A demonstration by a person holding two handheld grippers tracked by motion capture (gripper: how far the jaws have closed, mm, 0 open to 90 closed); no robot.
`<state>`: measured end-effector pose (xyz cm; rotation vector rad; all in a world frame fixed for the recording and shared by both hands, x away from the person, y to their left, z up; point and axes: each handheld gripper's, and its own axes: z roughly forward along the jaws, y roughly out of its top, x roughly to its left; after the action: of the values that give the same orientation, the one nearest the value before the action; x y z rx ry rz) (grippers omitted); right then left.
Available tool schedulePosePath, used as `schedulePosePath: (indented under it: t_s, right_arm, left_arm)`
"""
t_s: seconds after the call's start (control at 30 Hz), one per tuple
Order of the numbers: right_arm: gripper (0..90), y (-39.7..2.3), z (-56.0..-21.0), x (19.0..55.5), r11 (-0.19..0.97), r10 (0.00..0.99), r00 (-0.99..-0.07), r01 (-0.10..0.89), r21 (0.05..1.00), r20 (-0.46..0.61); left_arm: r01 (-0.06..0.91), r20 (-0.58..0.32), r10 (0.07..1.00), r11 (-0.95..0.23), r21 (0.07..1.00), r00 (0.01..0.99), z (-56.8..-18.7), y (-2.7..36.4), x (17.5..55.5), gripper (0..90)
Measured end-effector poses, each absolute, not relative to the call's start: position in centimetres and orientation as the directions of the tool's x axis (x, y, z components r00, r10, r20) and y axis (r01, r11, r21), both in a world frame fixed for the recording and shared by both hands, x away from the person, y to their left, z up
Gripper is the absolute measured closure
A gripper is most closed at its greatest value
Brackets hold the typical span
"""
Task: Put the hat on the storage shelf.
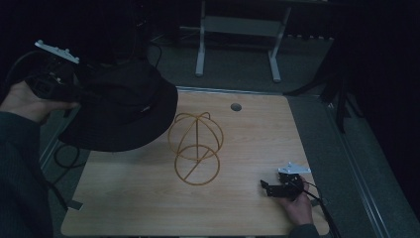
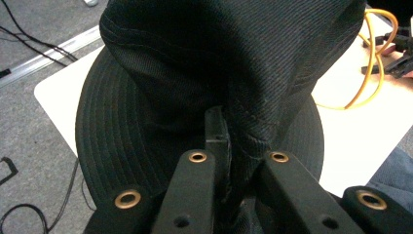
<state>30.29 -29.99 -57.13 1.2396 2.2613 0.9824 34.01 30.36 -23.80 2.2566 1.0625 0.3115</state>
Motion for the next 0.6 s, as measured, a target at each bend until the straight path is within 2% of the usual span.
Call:
schedulePosePath:
  t_s: [0.6]
  right_arm:
    - [11.4, -30.00, -57.13, 30.29, 0.367, 0.842, -0.539, 0.576, 0.730, 0.002]
  left_arm:
    - [0.588, -0.080, 0.733, -0.470, 0.658, 0.676, -22.88, 30.28, 33.72, 88.1]
